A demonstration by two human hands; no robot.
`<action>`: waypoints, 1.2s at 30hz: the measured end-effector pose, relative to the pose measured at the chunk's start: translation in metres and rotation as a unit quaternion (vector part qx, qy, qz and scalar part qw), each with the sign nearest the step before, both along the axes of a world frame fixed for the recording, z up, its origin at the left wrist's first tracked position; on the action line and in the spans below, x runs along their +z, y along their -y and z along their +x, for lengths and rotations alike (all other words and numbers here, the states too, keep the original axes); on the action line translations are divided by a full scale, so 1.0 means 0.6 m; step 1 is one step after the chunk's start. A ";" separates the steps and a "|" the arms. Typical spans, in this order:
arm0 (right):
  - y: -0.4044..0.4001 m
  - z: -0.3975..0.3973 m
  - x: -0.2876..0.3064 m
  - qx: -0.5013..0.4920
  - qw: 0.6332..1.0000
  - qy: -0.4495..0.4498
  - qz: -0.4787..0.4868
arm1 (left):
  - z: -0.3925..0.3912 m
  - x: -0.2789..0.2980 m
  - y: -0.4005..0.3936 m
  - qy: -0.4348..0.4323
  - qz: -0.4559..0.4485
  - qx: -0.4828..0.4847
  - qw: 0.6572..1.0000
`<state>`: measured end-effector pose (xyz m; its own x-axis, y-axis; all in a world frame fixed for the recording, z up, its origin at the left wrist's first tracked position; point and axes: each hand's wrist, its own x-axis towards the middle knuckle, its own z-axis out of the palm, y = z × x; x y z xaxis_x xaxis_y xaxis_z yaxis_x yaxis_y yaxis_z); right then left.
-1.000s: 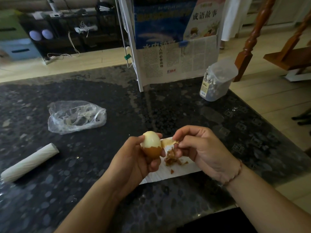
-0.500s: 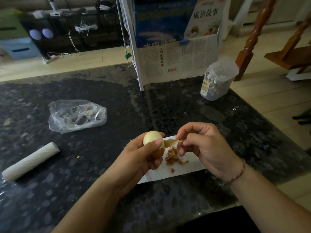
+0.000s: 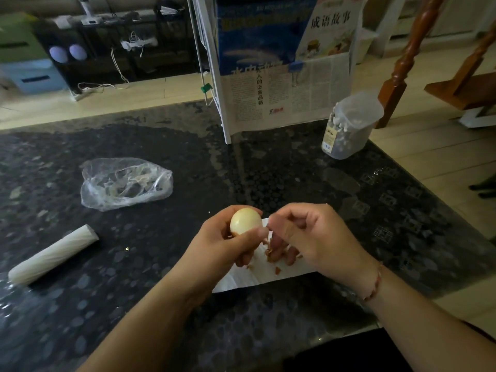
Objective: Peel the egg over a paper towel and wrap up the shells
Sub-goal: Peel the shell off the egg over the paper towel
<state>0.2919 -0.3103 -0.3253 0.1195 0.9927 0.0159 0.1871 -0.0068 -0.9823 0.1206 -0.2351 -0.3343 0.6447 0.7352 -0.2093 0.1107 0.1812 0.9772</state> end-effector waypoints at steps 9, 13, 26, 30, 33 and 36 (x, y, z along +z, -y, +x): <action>-0.007 0.005 -0.006 0.006 0.991 -0.109 -0.070 | 0.003 -0.003 0.001 -0.026 0.108 -0.011 0.994; -0.009 0.009 -0.009 -0.016 0.999 -0.019 -0.041 | -0.003 -0.009 -0.002 0.004 0.041 -0.005 0.999; -0.001 0.051 0.003 -0.085 0.957 0.264 0.086 | -0.020 -0.022 -0.014 0.144 -0.157 0.000 0.977; -0.004 0.048 -0.004 -0.029 0.930 0.358 0.078 | -0.018 -0.026 -0.012 0.186 -0.202 -0.040 0.961; -0.005 0.036 -0.010 0.004 0.895 0.444 0.034 | -0.013 -0.030 -0.009 0.210 -0.212 -0.037 0.954; -0.004 0.037 -0.007 -0.019 0.881 0.471 0.048 | -0.013 -0.030 -0.007 0.210 -0.204 -0.018 0.956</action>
<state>0.3138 -0.3079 -0.3296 0.0411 0.9771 0.2086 0.9204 0.0442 -0.3885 0.1130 -0.2307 -0.3525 0.7589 0.6226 -0.1911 -0.2623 0.5608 0.7853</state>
